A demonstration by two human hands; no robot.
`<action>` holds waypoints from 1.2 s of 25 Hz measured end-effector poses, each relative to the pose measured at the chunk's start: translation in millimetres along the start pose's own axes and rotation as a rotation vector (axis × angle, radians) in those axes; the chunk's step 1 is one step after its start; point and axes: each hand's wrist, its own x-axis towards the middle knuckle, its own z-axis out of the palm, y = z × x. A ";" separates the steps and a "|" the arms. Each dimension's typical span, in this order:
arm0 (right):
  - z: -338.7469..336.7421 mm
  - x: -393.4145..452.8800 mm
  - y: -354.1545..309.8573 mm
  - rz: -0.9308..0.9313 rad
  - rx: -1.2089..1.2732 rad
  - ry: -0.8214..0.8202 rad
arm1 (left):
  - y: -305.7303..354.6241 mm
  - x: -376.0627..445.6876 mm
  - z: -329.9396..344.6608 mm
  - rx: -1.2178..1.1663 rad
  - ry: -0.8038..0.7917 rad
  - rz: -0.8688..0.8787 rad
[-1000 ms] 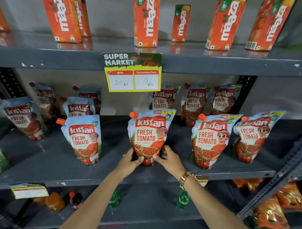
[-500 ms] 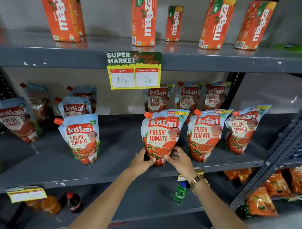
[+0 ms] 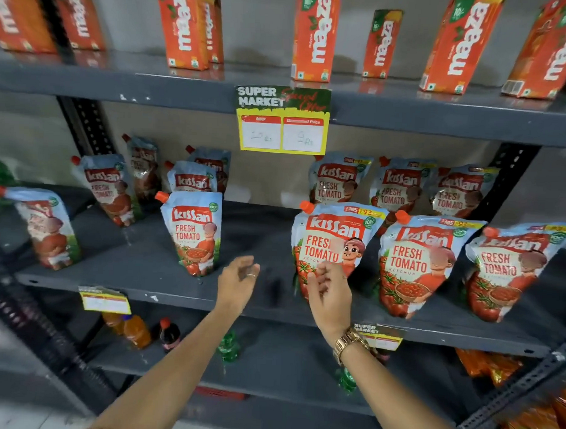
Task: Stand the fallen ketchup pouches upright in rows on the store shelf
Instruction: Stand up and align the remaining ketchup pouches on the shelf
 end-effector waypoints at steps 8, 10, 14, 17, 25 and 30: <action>57.9 -0.1 -29.7 0.065 0.186 -0.134 | -11.9 11.6 -78.2 -0.001 0.326 -0.031; 77.1 1.4 -33.5 0.121 0.181 -0.204 | -16.5 17.6 -92.6 -0.009 0.336 -0.045; 121.0 1.8 -48.8 0.290 0.172 -0.399 | -24.6 38.5 -119.5 -0.004 0.278 -0.081; 150.6 1.1 -57.4 0.321 0.122 -0.512 | -32.4 60.0 -135.0 -0.025 0.192 -0.103; 197.4 4.0 -74.4 0.408 0.151 -0.437 | -53.2 96.7 -148.8 0.089 -0.132 0.016; 208.9 -0.2 -87.3 0.445 0.158 -0.416 | -59.6 103.7 -166.1 0.089 -0.162 0.062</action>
